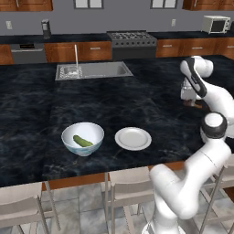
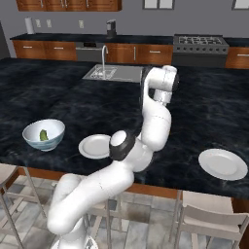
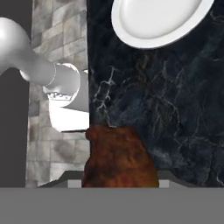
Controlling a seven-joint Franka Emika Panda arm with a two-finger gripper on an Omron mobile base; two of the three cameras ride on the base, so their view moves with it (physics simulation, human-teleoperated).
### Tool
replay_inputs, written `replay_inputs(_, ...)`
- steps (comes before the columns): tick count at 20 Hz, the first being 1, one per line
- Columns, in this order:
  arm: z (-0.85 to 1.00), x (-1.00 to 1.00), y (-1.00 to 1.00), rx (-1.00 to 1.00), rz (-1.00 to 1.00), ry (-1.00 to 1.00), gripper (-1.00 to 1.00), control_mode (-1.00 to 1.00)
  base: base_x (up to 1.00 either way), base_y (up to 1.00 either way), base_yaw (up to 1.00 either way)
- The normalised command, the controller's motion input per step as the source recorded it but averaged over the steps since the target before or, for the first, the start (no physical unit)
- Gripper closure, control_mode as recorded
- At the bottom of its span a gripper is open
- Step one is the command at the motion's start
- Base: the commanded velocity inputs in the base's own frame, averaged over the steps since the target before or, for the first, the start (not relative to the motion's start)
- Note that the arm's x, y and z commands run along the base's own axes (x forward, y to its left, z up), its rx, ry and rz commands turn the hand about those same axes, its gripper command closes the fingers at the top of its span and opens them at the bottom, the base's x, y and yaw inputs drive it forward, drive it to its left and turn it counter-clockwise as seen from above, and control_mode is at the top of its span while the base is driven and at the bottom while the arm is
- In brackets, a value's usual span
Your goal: Pick the chicken drumstick and cucumber from their plates and place them in the bowl. Then put the bowl in the fridge.
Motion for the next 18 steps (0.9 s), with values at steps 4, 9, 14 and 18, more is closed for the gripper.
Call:
replay_inputs(4, 0.13, -0.46, 0.60, -0.01, -0.04, -0.33, 1.00, -1.00, 0.00, 0.00, 0.00)
replay_inputs(9, 0.05, -0.46, 0.62, -0.02, -0.12, -0.40, 1.00, -1.00, 0.00, 0.00, 0.00)
replay_inputs(14, 0.06, -0.40, 0.61, -0.05, -0.10, -0.34, 1.00, -1.00, 0.00, 0.00, 0.00)
replay_inputs(18, 0.37, -0.14, 0.43, -0.06, -0.02, -0.06, 1.00, -1.00, 0.00, 0.00, 0.00)
